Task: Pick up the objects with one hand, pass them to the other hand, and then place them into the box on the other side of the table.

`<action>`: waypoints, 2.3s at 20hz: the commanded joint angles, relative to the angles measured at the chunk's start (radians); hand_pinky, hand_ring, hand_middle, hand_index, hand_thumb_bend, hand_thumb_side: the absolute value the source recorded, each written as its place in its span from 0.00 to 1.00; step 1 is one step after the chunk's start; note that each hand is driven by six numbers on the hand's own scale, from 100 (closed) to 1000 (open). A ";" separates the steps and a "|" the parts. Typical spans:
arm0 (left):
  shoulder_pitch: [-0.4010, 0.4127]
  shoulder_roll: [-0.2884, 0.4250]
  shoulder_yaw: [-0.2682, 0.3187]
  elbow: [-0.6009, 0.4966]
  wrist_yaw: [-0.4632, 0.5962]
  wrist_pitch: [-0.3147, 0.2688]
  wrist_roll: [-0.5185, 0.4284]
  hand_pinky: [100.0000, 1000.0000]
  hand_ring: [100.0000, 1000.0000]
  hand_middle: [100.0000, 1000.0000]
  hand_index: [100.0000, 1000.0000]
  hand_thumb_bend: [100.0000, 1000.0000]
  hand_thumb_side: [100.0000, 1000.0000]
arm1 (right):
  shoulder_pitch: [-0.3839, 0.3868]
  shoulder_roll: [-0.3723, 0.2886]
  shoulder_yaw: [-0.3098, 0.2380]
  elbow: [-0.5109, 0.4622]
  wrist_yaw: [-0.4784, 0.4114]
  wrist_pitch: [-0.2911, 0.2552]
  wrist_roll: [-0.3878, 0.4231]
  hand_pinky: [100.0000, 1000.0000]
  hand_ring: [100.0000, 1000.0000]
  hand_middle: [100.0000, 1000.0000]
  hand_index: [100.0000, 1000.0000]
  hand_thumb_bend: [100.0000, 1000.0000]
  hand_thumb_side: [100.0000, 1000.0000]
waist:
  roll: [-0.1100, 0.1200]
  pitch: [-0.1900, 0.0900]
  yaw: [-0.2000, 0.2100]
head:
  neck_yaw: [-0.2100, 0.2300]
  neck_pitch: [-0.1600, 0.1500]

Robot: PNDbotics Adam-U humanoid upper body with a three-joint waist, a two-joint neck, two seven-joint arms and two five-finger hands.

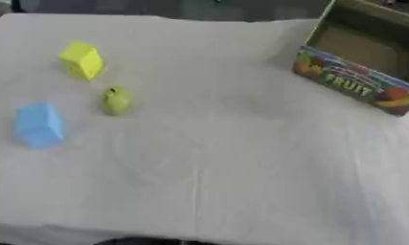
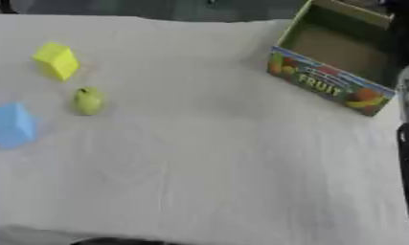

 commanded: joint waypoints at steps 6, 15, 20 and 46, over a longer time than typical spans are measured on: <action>-0.115 0.070 -0.175 -0.048 -0.091 0.093 -0.338 0.77 0.79 0.76 0.85 0.33 0.60 | -0.009 -0.034 0.006 0.000 0.011 -0.002 0.016 1.00 1.00 0.84 0.88 0.00 0.53 | 0.011 -0.018 -0.006 | 0.014 -0.007; -0.127 0.048 -0.201 0.010 -0.218 0.061 -0.597 0.81 0.82 0.78 0.84 0.53 0.46 | -0.007 -0.034 0.007 0.002 0.012 0.002 0.019 1.00 1.00 0.84 0.88 0.00 0.53 | 0.013 -0.017 -0.004 | 0.036 -0.006; -0.107 0.053 -0.182 0.035 -0.227 0.049 -0.626 0.82 0.83 0.78 0.84 0.55 0.35 | -0.008 -0.035 0.006 0.003 0.013 0.002 0.018 1.00 1.00 0.84 0.88 0.00 0.53 | 0.010 -0.018 -0.003 | 0.037 -0.012; -0.201 -0.096 -0.254 0.289 -0.389 -0.045 -0.750 0.83 0.84 0.77 0.82 0.71 0.21 | -0.006 -0.032 0.011 0.010 0.019 0.014 0.029 1.00 1.00 0.83 0.87 0.00 0.53 | 0.012 -0.008 -0.008 | 0.084 0.000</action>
